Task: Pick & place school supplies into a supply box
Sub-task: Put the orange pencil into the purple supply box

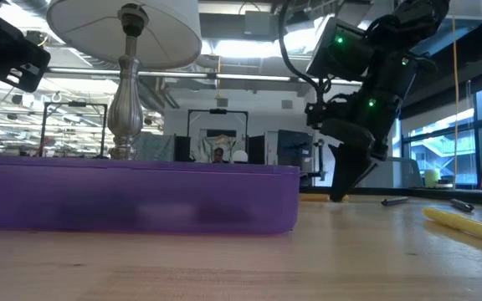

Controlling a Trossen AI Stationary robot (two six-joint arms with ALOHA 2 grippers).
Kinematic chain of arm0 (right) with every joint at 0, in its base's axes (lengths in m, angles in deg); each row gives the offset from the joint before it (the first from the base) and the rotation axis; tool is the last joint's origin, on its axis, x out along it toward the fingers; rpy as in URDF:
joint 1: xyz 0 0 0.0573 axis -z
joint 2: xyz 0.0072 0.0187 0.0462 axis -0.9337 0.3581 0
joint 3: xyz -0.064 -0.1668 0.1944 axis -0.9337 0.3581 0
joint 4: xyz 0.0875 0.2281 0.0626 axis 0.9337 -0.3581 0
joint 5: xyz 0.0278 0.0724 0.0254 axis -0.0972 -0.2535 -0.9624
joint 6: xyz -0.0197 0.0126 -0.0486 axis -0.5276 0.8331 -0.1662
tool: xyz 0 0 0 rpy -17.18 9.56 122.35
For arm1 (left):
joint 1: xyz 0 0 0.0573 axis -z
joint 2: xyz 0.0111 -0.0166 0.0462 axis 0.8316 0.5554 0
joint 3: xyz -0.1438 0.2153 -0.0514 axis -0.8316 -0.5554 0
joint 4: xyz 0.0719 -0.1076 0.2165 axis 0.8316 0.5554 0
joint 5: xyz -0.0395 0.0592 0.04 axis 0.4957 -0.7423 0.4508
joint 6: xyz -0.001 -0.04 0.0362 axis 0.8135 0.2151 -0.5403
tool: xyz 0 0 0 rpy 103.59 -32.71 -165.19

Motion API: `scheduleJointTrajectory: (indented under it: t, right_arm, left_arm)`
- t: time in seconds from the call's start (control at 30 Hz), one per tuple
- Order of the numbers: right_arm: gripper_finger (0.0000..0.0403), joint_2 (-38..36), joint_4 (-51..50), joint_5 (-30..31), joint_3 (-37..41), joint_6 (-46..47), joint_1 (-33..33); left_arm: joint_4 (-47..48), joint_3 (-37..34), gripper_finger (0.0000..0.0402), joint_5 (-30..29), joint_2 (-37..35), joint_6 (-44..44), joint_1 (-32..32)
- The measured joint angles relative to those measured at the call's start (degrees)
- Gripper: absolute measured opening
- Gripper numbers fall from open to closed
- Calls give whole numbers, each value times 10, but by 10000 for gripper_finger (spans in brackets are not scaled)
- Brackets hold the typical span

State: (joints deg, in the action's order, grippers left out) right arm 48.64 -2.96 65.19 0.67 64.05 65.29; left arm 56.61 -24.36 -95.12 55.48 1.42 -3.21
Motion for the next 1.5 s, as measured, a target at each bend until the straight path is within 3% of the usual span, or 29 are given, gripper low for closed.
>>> scheduleJointTrajectory:
  t: [0.3, 0.53, 0.83, 1.23, 1.5]
  right_arm:
    - [3, -1, -4, 6, -2, 0, -11]
    - [37, 0, -5, 2, -2, -2, -19]
    - [44, 0, -33, -87, -1, 0, -22]
    - [24, -2, -56, -91, -3, 13, -21]
    - [22, -3, -156, -126, -4, 15, -24]
  left_arm:
    - [0, 0, 95, 0, 0, 0, 0]
    - [0, 0, 95, 0, 0, 0, 0]
    - [0, 0, 91, 0, 0, 2, 0]
    - [0, 0, 95, 0, 0, 1, 0]
    - [0, 0, 91, 0, 0, 1, 0]
